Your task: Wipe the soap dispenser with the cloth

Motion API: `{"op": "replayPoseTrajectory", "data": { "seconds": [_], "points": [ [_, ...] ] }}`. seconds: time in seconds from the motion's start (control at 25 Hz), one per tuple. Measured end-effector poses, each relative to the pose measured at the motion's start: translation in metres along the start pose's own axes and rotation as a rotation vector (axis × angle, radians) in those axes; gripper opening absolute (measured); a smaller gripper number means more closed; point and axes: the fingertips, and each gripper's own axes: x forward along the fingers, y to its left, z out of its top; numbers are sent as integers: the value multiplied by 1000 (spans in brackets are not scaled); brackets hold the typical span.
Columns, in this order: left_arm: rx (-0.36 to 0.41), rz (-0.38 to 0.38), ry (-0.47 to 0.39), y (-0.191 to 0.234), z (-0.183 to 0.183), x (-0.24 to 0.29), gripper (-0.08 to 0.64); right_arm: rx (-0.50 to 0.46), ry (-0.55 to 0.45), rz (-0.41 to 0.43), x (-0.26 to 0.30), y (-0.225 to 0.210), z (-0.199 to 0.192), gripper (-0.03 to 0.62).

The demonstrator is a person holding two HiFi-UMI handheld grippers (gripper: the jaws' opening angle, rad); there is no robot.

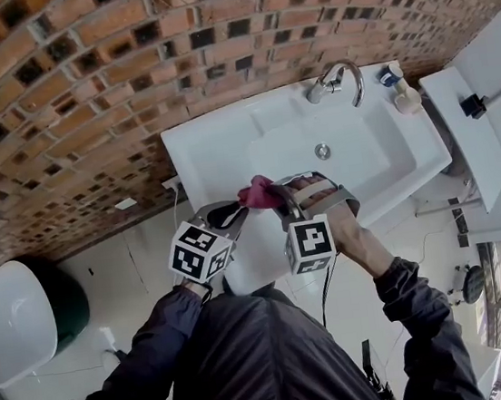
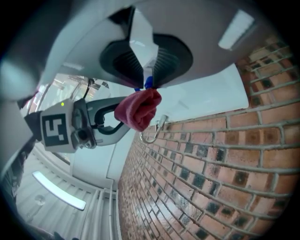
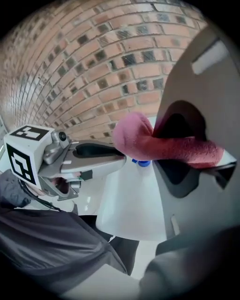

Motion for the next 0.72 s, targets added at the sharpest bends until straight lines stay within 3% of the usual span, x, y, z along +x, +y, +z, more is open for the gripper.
{"op": "replayPoseTrajectory", "data": {
  "seconds": [0.2,0.32,0.4,0.48,0.64,0.72],
  "points": [
    [5,-12,10,-3,0,6,54,-23,6,13,-5,16,0,89],
    [5,-9,11,-2,-1,6,54,99,-52,10,-9,15,2,89],
    [-2,4,13,0,-3,4,54,335,-121,0,-18,3,-5,89],
    [-19,21,16,4,-8,2,54,662,-193,44,-23,-4,-23,87],
    [-116,47,20,16,-26,1,54,1302,-376,386,4,18,-47,87],
    [-170,44,20,18,-35,5,54,1517,-452,547,23,26,-52,87]
  ]
}}
